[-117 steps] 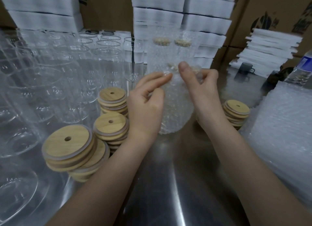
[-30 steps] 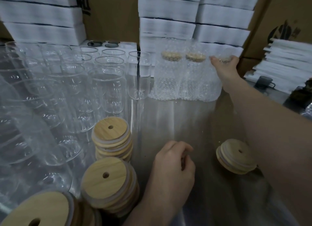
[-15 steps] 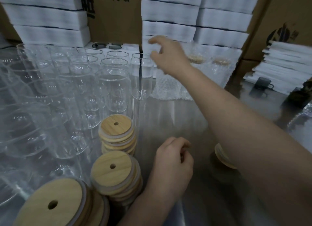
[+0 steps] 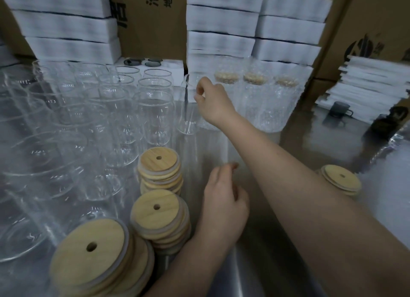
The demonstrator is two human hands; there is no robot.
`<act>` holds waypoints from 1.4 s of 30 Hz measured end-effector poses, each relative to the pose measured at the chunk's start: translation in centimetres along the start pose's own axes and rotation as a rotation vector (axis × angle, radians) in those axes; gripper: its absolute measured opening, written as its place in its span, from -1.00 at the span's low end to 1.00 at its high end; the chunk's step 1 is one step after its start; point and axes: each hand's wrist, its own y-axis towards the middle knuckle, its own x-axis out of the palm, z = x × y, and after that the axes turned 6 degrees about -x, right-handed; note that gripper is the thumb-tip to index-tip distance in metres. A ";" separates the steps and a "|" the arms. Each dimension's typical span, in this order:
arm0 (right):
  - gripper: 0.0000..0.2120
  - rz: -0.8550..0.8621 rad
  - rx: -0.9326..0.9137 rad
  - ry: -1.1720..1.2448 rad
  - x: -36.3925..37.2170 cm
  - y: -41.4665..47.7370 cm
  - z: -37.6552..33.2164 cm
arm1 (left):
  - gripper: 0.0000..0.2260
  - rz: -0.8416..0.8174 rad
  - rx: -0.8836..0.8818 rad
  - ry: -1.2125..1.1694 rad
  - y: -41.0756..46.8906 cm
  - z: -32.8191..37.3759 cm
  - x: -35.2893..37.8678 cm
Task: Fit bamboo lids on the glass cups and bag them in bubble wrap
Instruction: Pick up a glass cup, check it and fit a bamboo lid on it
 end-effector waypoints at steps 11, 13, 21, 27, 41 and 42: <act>-0.87 0.452 0.013 0.430 -5.3 -12.4 -0.8 | -0.20 0.271 0.032 -0.004 -0.6 1.4 -0.8; -0.85 0.488 -0.002 0.439 -5.8 -14.6 -0.8 | -0.19 0.257 0.049 -0.029 -0.5 1.5 -1.2; -0.71 0.568 0.062 0.792 -5.1 -18.5 1.0 | -0.15 0.101 0.034 -0.145 -0.9 1.0 -1.3; -0.36 0.405 0.184 1.010 -4.0 -18.5 1.7 | -0.28 0.108 0.038 -0.240 -0.7 0.9 -1.2; -0.27 0.325 0.260 1.014 -1.4 -18.8 0.7 | -0.18 -0.067 -0.192 -0.605 -0.1 1.6 -1.2; -0.25 0.321 0.255 1.005 -1.4 -18.8 0.6 | -0.15 -0.055 -0.193 -0.580 -0.1 1.6 -1.2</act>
